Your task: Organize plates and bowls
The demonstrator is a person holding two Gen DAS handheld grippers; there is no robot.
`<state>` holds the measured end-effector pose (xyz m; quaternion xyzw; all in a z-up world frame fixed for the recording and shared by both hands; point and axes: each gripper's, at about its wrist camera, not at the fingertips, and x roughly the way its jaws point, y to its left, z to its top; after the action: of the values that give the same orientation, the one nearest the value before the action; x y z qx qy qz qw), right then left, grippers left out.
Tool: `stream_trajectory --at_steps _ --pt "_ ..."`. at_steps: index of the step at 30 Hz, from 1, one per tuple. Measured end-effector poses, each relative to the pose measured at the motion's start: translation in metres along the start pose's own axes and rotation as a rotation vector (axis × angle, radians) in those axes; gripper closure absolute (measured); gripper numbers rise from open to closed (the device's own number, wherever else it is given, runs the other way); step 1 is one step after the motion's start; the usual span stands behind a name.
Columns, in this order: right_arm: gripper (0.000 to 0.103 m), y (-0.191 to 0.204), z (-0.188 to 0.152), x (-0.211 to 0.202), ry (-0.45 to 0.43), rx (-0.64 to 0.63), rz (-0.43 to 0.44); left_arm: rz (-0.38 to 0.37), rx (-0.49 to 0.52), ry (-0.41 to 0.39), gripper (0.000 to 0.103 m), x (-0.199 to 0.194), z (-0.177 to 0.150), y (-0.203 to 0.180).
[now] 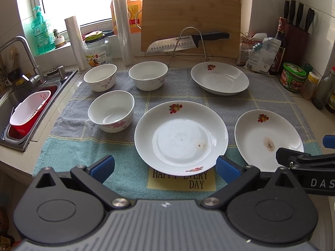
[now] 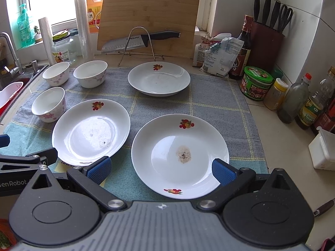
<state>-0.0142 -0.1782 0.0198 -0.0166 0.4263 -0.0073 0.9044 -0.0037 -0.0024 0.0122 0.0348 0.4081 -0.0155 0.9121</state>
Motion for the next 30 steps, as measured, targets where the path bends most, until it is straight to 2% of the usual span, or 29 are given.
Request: stream_trajectory --at_steps 18,30 --pt "0.0 0.009 0.0 0.0 -0.005 -0.005 -0.032 -0.046 0.042 -0.014 0.001 0.007 0.0 0.009" --pt "0.0 0.019 0.0 -0.005 -0.049 0.006 -0.044 -0.124 0.095 -0.055 0.001 0.014 0.003 0.021"
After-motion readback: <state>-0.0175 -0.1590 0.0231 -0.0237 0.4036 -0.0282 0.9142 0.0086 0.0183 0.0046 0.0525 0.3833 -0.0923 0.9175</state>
